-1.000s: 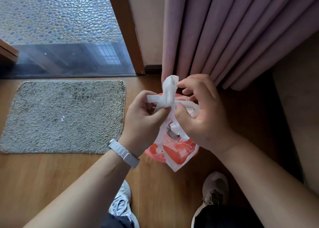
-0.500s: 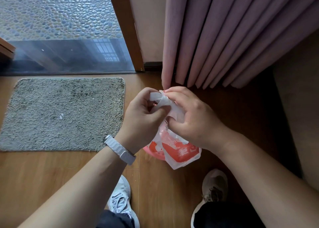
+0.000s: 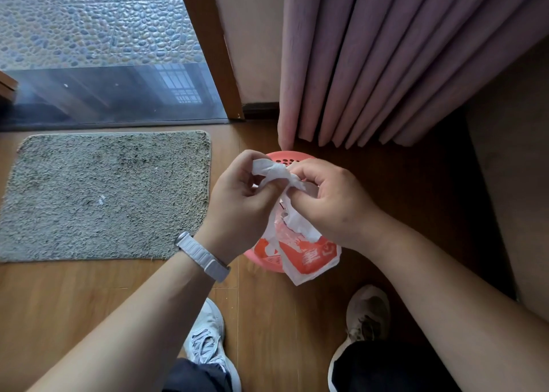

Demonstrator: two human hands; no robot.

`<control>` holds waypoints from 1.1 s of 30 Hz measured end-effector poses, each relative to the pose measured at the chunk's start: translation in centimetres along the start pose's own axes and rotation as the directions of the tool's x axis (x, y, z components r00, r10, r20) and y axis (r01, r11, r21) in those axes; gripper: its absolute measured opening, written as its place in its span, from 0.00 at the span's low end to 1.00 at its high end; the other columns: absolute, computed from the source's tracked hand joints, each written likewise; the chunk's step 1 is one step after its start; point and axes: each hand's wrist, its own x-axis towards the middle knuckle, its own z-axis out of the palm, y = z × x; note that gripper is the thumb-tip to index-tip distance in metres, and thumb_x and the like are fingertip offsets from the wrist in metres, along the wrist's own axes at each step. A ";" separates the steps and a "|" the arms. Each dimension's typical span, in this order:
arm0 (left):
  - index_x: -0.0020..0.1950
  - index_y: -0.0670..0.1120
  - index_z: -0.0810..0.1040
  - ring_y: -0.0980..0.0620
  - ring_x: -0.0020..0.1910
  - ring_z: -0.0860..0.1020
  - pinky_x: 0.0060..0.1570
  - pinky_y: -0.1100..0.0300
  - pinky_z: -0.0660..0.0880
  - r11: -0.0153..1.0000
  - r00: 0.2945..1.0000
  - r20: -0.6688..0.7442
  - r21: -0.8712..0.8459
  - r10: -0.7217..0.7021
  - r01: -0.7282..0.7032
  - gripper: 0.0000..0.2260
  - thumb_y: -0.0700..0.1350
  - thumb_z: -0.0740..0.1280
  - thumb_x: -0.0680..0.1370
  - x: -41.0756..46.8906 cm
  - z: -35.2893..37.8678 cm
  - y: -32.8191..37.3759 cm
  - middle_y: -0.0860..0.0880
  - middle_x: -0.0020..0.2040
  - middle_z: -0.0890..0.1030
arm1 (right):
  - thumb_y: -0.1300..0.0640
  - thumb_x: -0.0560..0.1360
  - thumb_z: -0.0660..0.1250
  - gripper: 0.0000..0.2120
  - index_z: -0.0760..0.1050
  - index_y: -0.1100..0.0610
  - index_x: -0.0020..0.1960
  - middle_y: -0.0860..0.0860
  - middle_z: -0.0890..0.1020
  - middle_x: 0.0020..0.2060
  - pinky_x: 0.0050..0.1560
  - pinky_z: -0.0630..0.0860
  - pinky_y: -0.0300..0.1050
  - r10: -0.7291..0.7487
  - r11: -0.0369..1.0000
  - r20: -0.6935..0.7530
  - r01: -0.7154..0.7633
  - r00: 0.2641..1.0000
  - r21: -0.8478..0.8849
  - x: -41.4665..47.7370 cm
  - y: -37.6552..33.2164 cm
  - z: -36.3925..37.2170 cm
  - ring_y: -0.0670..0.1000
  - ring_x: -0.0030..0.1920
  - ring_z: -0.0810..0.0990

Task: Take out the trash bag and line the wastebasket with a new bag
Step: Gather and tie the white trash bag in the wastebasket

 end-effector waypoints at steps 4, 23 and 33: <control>0.43 0.48 0.75 0.47 0.36 0.75 0.36 0.48 0.74 1.000 1.000 -0.016 -0.017 0.001 -0.001 0.05 0.42 0.70 0.72 0.2 -0.2 0.2 0.44 0.36 0.77 | 0.49 0.75 0.67 0.09 0.73 0.46 0.54 0.46 0.81 0.46 0.44 0.83 0.54 0.027 0.998 0.068 -0.031 0.997 0.052 -0.2 0.2 0.2 0.49 0.48 0.82; 0.41 0.46 0.71 0.47 0.35 0.69 0.33 0.43 0.69 1.000 0.999 0.026 -0.011 -0.019 0.019 0.07 0.45 0.69 0.72 0.0 -0.5 -0.6 0.38 0.34 0.70 | 0.61 0.76 0.62 0.06 0.78 0.55 0.48 0.48 0.79 0.41 0.39 0.76 0.40 -0.093 0.988 -0.154 0.072 0.984 -0.139 0.3 0.2 0.3 0.47 0.42 0.78; 0.40 0.50 0.74 0.44 0.36 0.75 0.35 0.45 0.74 0.992 0.998 0.033 -0.110 -0.050 0.054 0.05 0.43 0.70 0.72 0.0 -0.4 0.1 0.35 0.37 0.75 | 0.59 0.74 0.61 0.09 0.69 0.45 0.49 0.51 0.77 0.35 0.29 0.76 0.49 -0.104 0.990 -0.107 0.112 0.989 0.079 -0.1 -1.0 0.1 0.52 0.34 0.77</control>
